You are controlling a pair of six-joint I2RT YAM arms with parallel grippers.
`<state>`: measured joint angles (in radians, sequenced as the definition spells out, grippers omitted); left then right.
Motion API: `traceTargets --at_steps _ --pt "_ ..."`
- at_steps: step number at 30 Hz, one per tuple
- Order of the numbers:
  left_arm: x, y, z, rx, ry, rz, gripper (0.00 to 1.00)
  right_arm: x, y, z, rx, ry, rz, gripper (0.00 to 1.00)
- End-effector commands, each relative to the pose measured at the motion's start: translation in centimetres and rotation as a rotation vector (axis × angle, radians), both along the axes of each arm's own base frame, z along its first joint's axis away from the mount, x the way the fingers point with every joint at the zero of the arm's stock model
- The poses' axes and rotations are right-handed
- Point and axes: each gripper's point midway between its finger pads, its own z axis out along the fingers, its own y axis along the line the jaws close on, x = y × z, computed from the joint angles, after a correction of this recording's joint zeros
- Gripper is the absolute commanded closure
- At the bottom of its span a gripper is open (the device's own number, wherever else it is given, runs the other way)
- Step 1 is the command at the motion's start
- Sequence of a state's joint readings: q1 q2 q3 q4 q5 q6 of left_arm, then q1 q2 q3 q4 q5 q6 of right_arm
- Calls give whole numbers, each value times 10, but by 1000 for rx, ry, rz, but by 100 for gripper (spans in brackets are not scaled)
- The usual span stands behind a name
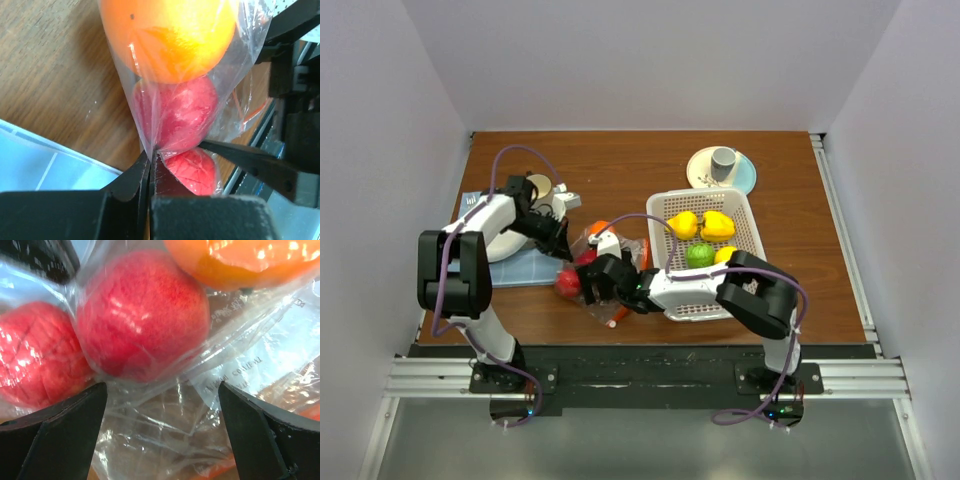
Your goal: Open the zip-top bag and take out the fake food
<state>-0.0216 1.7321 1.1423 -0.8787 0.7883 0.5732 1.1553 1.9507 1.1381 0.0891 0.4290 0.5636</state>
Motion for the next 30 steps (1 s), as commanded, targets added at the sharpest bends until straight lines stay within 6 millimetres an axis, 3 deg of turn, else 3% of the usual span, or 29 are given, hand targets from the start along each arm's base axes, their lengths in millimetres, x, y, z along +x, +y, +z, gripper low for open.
traceTargets --at_steps 1,2,6,9,12,15,18,20,21,24,26,29,30 --pt "15 6 38 24 -117 -14 100 -5 2 62 81 -65 75 1" --pt "18 8 43 41 -130 -3 100 -6 3 93 136 -103 87 1" --pt "24 10 74 60 -159 18 100 -10 -11 134 184 -196 117 1" --pt "23 7 97 54 -185 28 100 -13 -23 145 188 -226 126 2" --pt "15 3 103 58 -191 19 100 -18 -31 131 163 -209 129 1" --pt "2 2 91 89 -153 10 100 -24 -37 110 136 -174 126 1" --pt "-7 0 101 89 -159 4 100 -28 -40 98 116 -162 122 1" --pt "-6 -3 131 76 -210 -9 100 -28 -40 96 109 -166 120 1" --pt "3 -5 158 67 -280 -5 100 -27 -39 96 105 -169 119 1" --pt "4 -10 201 30 -344 -16 100 -24 -39 94 91 -178 116 1" --pt "1 -10 202 21 -332 -18 100 -24 -37 94 90 -179 117 1" --pt "-5 -10 158 32 -246 -15 100 -25 -35 91 90 -172 124 1" --pt "-9 -4 128 75 -204 -13 100 -25 -35 89 87 -170 126 1"
